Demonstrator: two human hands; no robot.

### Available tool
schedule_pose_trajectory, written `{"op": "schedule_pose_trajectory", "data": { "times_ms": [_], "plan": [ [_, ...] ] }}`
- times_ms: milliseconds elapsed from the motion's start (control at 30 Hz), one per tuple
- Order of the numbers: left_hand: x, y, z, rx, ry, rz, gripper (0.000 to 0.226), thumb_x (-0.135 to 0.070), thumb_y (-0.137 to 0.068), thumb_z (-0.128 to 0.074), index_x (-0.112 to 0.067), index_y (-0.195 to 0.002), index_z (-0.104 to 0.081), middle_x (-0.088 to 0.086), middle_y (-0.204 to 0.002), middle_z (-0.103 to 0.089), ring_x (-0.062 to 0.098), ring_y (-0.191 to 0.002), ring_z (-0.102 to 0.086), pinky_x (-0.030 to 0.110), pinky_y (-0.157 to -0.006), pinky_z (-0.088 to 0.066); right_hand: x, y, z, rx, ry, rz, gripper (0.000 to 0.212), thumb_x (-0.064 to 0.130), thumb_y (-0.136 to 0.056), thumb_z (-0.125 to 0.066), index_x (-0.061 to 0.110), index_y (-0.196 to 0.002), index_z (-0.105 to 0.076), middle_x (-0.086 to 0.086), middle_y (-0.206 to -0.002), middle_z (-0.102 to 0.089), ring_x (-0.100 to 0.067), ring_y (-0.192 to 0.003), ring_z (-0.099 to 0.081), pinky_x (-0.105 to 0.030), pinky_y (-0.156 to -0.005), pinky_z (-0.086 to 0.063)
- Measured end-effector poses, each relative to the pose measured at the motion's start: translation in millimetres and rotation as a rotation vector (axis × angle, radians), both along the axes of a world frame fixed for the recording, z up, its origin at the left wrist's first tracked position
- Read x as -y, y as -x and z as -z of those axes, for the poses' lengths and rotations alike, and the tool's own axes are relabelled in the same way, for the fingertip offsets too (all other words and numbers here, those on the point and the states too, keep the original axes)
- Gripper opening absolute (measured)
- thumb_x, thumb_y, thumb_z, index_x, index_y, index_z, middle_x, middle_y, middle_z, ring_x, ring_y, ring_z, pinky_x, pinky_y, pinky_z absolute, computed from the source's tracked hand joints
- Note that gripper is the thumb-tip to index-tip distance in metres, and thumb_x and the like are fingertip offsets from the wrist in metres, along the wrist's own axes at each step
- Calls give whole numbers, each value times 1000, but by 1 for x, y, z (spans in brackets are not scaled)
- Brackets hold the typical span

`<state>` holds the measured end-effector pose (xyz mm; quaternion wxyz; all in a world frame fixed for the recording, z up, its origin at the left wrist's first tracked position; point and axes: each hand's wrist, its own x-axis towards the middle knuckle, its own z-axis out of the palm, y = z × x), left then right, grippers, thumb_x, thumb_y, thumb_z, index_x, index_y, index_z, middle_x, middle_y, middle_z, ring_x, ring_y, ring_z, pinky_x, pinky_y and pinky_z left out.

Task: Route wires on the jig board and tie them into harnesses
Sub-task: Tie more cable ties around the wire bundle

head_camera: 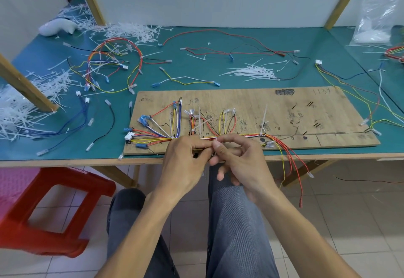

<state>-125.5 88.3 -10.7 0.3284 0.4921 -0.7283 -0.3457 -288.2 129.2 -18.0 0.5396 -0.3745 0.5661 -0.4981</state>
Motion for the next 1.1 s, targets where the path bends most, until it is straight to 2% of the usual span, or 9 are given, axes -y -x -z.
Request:
{"op": "schedule_pose_trajectory", "data": {
  "times_ms": [133, 200, 267, 367, 467, 567, 800, 967, 1100],
  "plan": [
    [7, -3, 0, -43, -114, 13, 16, -23, -99, -71, -32, -104, -84, -19, -88, -78, 2, -87, -74, 38, -79, -62, 1, 3, -4, 34, 10, 56, 18, 28, -94, -80, 16, -107, -80, -18, -81, -78, -18, -44, -63, -17, -35, -28],
    [10, -3, -2, -54, -107, 16, 15, -26, -100, -69, -32, -105, -82, -18, -87, -79, 2, -88, -74, 32, -76, -61, 1, 5, -8, 13, 15, 41, 17, 27, -92, -81, 16, -106, -82, -17, -81, -78, -18, -46, -64, -18, -35, -28],
    [10, -2, -3, -54, -79, 11, 7, -31, -102, -67, -32, -103, -74, -10, -74, -76, 10, -75, -70, 22, -65, -51, 2, 7, -10, -27, 27, 3, 14, 24, -93, -81, 16, -104, -83, -16, -80, -79, -18, -47, -66, -18, -35, -29],
    [7, 2, -6, -38, -65, 11, 9, -36, -103, -67, -29, -98, -66, -3, -62, -70, 19, -63, -64, 30, -65, -48, 3, 7, -10, -87, 42, -55, 12, 24, -95, -79, 18, -105, -83, -15, -79, -79, -19, -49, -68, -18, -34, -32],
    [7, 5, -9, 17, -62, 17, 12, -35, -103, -65, -29, -93, -64, -7, -62, -70, 11, -54, -53, 34, -63, -47, 3, 6, -7, -108, 42, -66, 13, 30, -94, -80, 21, -103, -84, -13, -78, -79, -20, -51, -70, -19, -34, -34],
    [5, 9, -12, 140, -24, 13, 13, -40, -106, -57, -34, -95, -56, -11, -67, -69, 11, -62, -54, 39, -66, -51, 3, 7, -3, -106, 56, -49, 12, 31, -93, -80, 25, -103, -84, -12, -78, -79, -22, -50, -70, -19, -35, -35],
    [8, 15, -13, 378, 125, -38, 9, -35, -110, -42, -30, -103, -43, -5, -80, -66, 33, -82, -62, 45, -67, -48, -1, 2, 6, -137, 103, 28, 11, 20, -96, -78, 19, -105, -83, -11, -75, -79, -23, -43, -67, -21, -34, -39],
    [17, 4, -12, 314, 65, 71, 9, -32, -110, -44, -33, -101, -45, -15, -74, -63, 14, -71, -57, 39, -61, -40, 2, 1, 5, -93, 84, 45, 13, 19, -95, -78, 14, -106, -83, -13, -74, -78, -20, -40, -64, -22, -34, -40],
    [21, 3, -13, 352, 31, 92, 10, -38, -106, -51, -36, -97, -49, -13, -82, -73, 17, -79, -61, 41, -72, -51, 0, 0, 4, -103, 108, 28, 11, 21, -95, -79, 21, -105, -84, -12, -74, -78, -22, -41, -65, -22, -35, -42]
  ]
}}
